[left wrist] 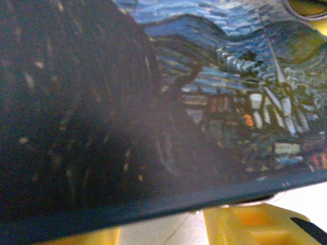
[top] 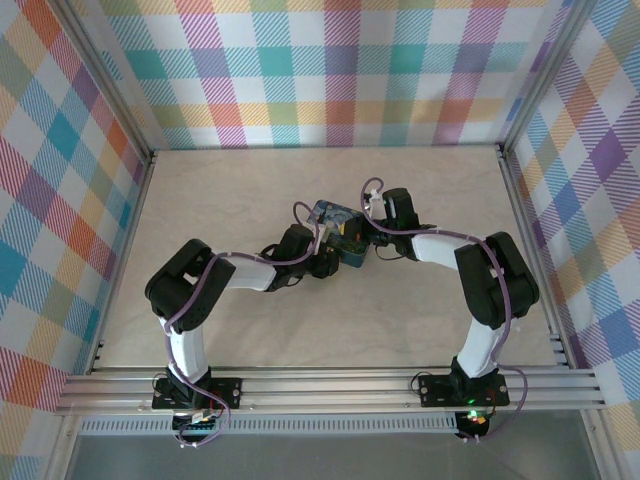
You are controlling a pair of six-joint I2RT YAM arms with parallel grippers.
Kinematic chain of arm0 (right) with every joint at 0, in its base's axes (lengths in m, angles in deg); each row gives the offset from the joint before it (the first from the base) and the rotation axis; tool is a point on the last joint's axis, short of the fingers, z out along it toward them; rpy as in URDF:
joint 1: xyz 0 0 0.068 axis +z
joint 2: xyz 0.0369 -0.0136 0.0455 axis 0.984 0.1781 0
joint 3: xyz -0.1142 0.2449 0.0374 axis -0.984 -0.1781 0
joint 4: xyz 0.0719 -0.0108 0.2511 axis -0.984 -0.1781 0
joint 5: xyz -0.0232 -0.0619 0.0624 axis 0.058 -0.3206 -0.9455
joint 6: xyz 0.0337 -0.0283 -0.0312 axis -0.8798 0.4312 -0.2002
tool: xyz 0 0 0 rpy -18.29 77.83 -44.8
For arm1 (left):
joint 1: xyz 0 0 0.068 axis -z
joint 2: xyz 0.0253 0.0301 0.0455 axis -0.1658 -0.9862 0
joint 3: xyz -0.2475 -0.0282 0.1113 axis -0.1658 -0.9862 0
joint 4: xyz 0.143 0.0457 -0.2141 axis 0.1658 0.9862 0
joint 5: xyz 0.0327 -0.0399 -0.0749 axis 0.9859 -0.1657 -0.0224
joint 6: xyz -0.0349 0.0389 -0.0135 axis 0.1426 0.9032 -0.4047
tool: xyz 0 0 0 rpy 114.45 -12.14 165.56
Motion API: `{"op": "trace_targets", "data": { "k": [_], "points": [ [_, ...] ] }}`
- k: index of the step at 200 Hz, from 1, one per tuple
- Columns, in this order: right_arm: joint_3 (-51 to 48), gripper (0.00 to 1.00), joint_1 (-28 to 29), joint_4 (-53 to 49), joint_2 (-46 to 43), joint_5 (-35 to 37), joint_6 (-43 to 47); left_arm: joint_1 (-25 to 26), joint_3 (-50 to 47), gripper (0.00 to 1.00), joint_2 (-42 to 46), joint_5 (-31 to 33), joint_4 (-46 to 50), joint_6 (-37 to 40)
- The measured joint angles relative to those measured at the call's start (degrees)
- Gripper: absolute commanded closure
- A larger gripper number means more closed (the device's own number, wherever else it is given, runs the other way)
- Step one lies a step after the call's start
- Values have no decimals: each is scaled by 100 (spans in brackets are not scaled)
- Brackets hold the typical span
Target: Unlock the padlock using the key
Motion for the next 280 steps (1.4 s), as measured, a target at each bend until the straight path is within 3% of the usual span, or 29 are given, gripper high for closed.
{"op": "trace_targets", "data": {
  "k": [117, 251, 280],
  "points": [
    [-17, 98, 0, 44, 0, 7, 0, 173, 42, 65, -44, 461, 2, -33],
    [-57, 98, 2, 133, 0, 13, -2, 376, 98, 65, -92, 688, -79, -267],
    [-57, 98, 2, 138, 0, 13, -2, 393, 98, 70, -98, 752, -90, -400]
  ]
}}
